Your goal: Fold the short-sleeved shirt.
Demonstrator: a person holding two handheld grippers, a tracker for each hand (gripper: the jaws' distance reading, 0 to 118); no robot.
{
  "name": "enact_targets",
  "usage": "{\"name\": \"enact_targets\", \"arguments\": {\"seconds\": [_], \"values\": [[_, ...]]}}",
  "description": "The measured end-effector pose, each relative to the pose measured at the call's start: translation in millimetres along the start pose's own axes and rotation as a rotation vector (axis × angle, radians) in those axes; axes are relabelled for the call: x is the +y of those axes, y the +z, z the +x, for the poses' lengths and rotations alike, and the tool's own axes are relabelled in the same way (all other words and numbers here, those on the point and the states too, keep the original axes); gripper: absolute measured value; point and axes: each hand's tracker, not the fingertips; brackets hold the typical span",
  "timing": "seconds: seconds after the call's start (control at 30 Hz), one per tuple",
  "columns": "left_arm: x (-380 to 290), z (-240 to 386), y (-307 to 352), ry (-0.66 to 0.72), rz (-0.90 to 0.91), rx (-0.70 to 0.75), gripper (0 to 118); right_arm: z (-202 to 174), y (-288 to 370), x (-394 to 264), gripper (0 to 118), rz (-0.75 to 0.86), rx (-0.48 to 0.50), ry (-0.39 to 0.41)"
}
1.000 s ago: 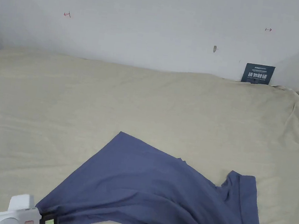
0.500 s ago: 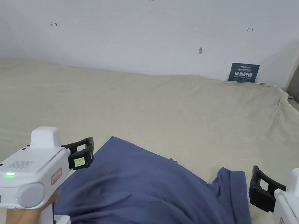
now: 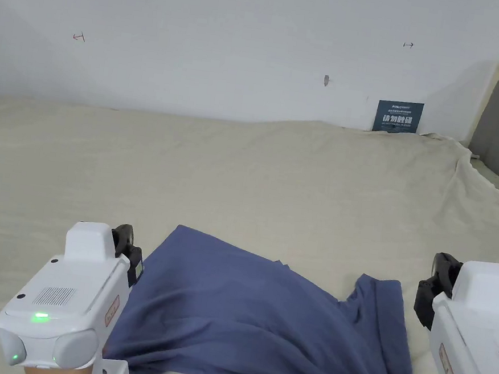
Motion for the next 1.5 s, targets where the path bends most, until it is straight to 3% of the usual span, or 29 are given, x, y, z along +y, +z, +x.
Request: {"name": "enact_targets", "arguments": {"seconds": [0.33, 0.47, 0.63, 0.8, 0.87, 0.9, 0.93, 1.0, 1.17, 1.2, 1.23, 1.27, 1.4, 1.43, 1.5], "values": [[20, -10, -61, -0.016, -0.136, -0.095, 0, -16, -17, 11, 0, -0.012, 0.009, 0.008], [30, -10, -119, -0.04, -0.247, -0.138, 0, -16, -38, 10, 0, -0.029, 0.006, 0.009], [29, -11, -207, 0.026, -0.391, -0.177, 0, -16, -72, 1, 0, -0.069, -0.002, 0.0], [11, -4, -297, -0.027, -0.541, -0.177, 0, -18, -105, -10, 0, -0.115, -0.02, 0.006], [2, -2, -330, -0.02, -0.585, -0.162, 22, -16, -117, -14, 0, -0.131, -0.029, 0.001], [-4, -2, -346, -0.01, -0.62, -0.147, 43, -16, -124, -17, 0, -0.137, -0.034, 0.002], [-10, -2, -361, -0.003, -0.657, -0.151, 73, -15, -129, -20, 0, -0.14, -0.036, 0.008], [-20, -1, -383, -0.001, -0.698, -0.138, 91, -11, -140, -25, 0, -0.154, -0.055, 0.024], [-46, 3, -409, -0.022, -0.743, -0.115, 90, -4, -157, -34, 0, -0.186, -0.082, 0.031], [-51, 5, -413, -0.041, -0.773, -0.104, 84, -4, -159, -36, 0, -0.194, -0.087, 0.034], [-58, 7, -416, -0.065, -0.795, -0.091, 68, 0, -162, -40, 0, -0.203, -0.09, 0.034], [-63, 9, -418, -0.085, -0.818, -0.076, 62, 1, -163, -42, 0, -0.205, -0.09, 0.033], [-70, 14, -412, -0.107, -0.8, -0.093, 54, 3, -163, -47, 0, -0.224, -0.092, 0.034], [-69, 16, -409, -0.117, -0.794, -0.104, 45, 4, -163, -48, 0, -0.23, -0.089, 0.03], [-68, 20, -402, -0.131, -0.761, -0.12, 13, 9, -164, -52, 0, -0.247, -0.089, 0.013]]}}
